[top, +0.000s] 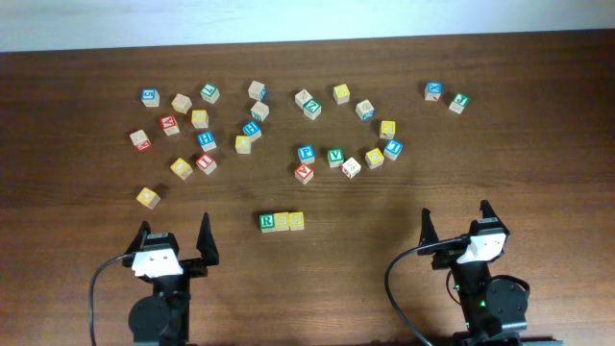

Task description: Spell out RSS

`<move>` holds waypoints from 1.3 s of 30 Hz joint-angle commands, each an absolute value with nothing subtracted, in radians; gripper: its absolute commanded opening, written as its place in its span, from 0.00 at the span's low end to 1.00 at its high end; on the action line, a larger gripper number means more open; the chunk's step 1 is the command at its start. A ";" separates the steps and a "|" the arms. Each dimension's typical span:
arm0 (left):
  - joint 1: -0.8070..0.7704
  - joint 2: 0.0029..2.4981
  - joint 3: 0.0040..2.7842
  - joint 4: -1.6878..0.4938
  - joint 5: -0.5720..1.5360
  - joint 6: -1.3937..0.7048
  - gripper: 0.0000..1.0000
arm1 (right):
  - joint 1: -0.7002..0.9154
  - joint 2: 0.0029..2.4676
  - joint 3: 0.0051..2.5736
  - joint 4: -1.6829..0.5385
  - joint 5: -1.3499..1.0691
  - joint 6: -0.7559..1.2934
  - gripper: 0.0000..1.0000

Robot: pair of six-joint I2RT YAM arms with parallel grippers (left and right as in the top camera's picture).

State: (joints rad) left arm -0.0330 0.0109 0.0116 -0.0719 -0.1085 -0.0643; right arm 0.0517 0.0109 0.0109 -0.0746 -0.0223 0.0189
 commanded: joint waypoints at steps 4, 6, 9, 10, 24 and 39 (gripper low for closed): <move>-0.028 0.005 0.009 -0.080 -0.083 -0.007 0.99 | 0.045 0.003 0.006 -0.080 -0.014 0.015 0.98; -0.028 0.005 0.009 -0.079 -0.083 -0.007 0.99 | 0.045 0.003 0.006 -0.080 -0.014 0.015 0.98; -0.028 0.005 0.009 -0.079 -0.083 -0.007 0.99 | 0.045 0.003 0.006 -0.080 -0.014 0.015 0.98; -0.028 0.005 0.009 -0.079 -0.083 -0.007 0.99 | 0.045 0.003 0.006 -0.080 -0.014 0.015 0.98; -0.028 0.005 0.009 -0.079 -0.083 -0.007 0.99 | 0.046 0.003 0.006 -0.080 -0.014 0.015 0.98; -0.028 0.005 0.009 -0.079 -0.083 -0.007 0.99 | 0.045 0.003 0.006 -0.080 -0.014 0.015 0.98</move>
State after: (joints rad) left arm -0.0330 0.0109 0.0116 -0.0723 -0.0937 -0.0223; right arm 0.0517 0.0109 0.0109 -0.0746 -0.0223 0.0185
